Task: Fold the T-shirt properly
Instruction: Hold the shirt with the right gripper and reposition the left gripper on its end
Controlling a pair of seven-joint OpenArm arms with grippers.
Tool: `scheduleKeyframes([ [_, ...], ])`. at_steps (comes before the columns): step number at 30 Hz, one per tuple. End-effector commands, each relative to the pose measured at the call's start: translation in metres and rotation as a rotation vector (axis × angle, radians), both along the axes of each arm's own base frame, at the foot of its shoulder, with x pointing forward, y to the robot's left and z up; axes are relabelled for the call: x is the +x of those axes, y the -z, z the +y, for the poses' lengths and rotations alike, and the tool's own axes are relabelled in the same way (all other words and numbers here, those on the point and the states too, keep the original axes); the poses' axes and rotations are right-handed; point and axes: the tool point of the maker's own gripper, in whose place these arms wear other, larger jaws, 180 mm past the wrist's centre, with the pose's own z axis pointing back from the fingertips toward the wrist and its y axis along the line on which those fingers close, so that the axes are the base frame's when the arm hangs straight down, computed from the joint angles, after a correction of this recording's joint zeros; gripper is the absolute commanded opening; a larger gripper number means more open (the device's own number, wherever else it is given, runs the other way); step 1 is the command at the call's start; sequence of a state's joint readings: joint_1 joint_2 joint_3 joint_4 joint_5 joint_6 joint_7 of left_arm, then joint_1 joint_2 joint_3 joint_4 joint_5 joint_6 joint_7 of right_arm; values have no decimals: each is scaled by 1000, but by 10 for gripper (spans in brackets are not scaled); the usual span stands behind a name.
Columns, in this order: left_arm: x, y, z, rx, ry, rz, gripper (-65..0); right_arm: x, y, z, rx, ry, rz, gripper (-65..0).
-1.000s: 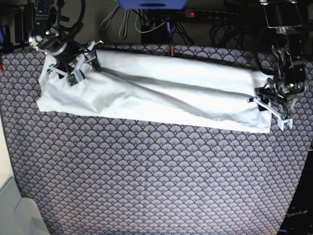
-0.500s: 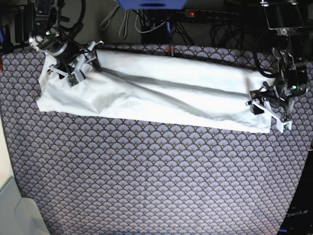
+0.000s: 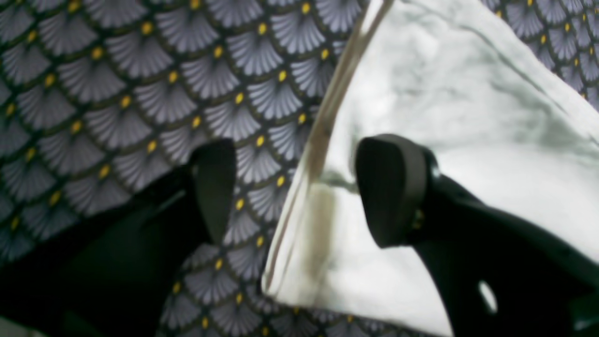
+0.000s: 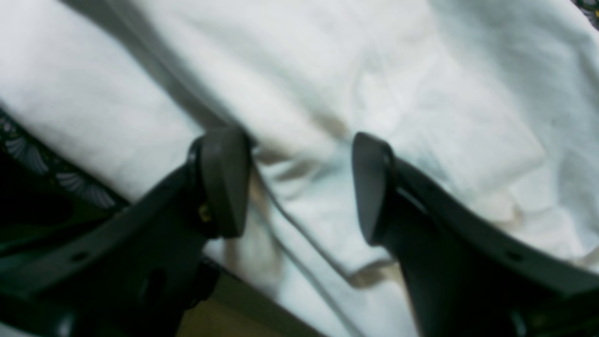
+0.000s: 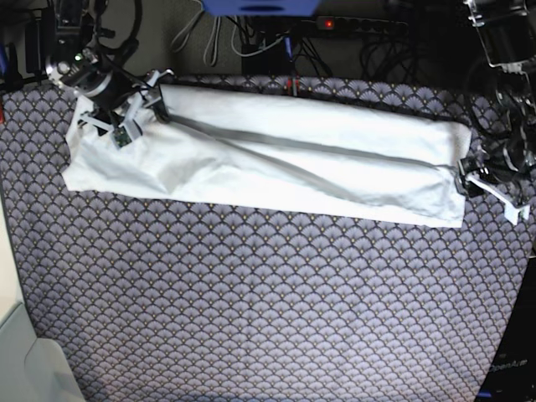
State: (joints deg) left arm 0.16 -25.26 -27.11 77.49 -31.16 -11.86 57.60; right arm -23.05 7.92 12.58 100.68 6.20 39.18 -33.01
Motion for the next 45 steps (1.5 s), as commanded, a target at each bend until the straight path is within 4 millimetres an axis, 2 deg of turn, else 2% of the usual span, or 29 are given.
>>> scheduleKeyframes([
  [1, 9, -11, 9, 23, 1, -29, -221, 4, -7, -2, -2, -6, -28, -291],
  [4, 15, -6, 4, 10, 15, -20, -221, 4, -7, -2, -2, -6, -28, -291],
  [10, 30, -5, -18, 13, 83, -11, -221, 4, -7, -2, -2, -8, -28, -291],
  [15, 33, -2, -27, 13, 108, -4, -222, 5, -7, -3, -4, -7, -28, -291],
  [23, 14, 28, -15, -19, 60, 92, -222, 7, -9, -6, -15, -14, -34, -291],
  [28, 11, 32, -13, -25, 54, 112, -222, 12, -11, -6, -18, -15, -42, -291],
  [33, 11, 31, -1, 65, 67, 138, -222, 13, -12, -6, -16, -15, -47, -291],
  [36, 11, 33, -1, 87, 75, 149, -222, 13, -12, -5, -15, -15, -49, -291],
  [38, 9, 36, -8, 80, 99, 182, -222, 18, -14, -6, -16, -15, -59, -291],
  [42, 12, 43, -35, 60, 164, 223, -223, 21, -15, -6, -17, -14, -62, -291],
  [45, 9, 48, -46, 35, 173, 241, -223, 21, -15, -6, -17, -14, -62, -291],
])
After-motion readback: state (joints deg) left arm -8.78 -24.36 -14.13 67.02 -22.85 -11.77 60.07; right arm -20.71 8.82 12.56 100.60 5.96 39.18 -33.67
